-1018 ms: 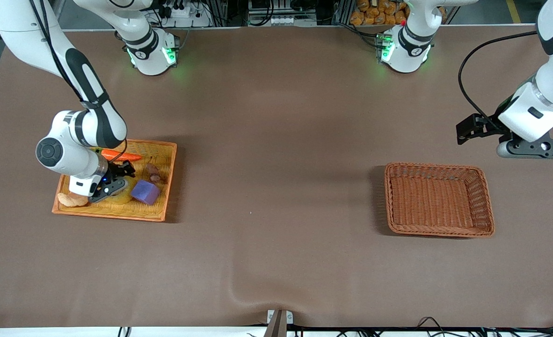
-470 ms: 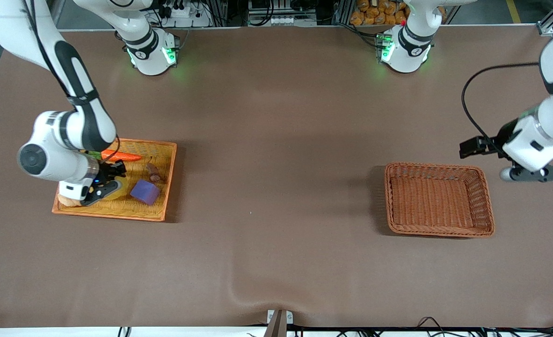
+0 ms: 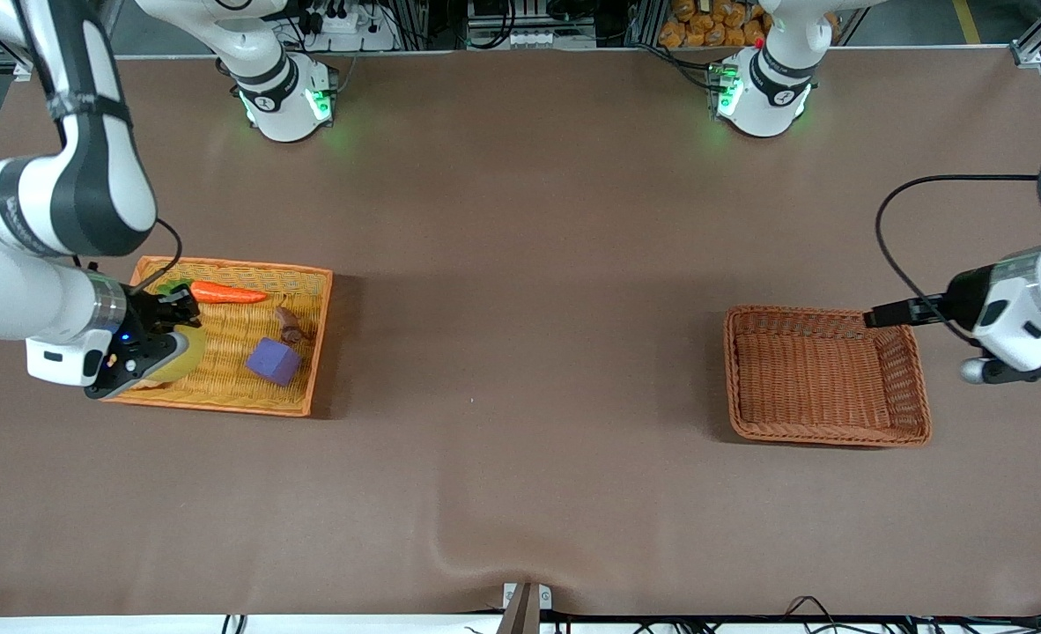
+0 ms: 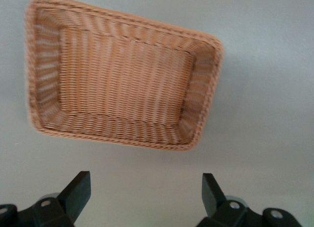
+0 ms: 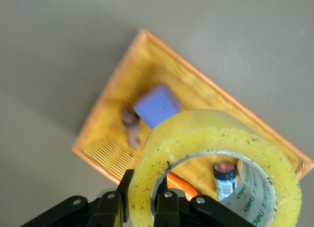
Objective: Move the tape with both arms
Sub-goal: 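Grasp the tape roll with the right gripper while the left gripper approaches the basket, then carry the tape roll with the right gripper to the table middle, then release the tape on the table while the left gripper reaches toward it, then grasp the tape roll with the left gripper while the right gripper withdraws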
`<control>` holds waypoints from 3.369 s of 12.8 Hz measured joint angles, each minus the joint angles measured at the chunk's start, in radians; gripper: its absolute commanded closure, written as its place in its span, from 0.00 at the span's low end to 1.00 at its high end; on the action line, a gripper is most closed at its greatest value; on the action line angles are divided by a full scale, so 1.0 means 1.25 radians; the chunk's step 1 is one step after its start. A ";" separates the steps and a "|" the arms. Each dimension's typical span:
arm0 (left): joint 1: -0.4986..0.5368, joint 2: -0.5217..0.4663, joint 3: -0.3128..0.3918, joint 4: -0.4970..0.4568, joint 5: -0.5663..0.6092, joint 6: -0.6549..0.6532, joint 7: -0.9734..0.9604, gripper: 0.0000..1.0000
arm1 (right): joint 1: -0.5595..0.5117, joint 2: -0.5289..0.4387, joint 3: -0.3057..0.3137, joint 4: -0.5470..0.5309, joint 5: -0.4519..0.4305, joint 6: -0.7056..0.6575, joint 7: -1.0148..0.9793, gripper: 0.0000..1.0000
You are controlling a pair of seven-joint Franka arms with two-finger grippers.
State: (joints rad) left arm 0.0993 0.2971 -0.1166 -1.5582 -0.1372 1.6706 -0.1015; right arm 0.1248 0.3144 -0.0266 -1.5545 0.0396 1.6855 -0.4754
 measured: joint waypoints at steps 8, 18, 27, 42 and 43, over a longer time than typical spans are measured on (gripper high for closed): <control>-0.078 0.027 -0.006 -0.002 -0.028 0.085 -0.064 0.00 | 0.409 0.211 0.007 0.140 0.057 0.195 0.619 1.00; -0.079 0.027 -0.006 -0.017 -0.029 0.101 -0.065 0.00 | 0.554 0.466 -0.003 0.212 0.075 0.417 0.795 0.56; -0.090 0.031 -0.008 -0.020 -0.031 0.136 -0.068 0.00 | 0.437 0.341 -0.021 0.274 0.077 0.246 0.804 0.00; -0.550 0.287 -0.003 0.047 0.089 0.427 -0.677 0.00 | -0.023 -0.033 -0.040 0.154 0.034 -0.113 0.427 0.00; -0.577 0.316 0.005 0.048 0.114 0.485 -0.718 0.00 | -0.036 -0.043 -0.040 0.154 0.034 -0.123 0.418 0.00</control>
State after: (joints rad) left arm -0.6216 0.6918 -0.1100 -1.4983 0.0049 2.2767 -0.9988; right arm 0.0800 0.2609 -0.0763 -1.3626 0.0816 1.5312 0.0476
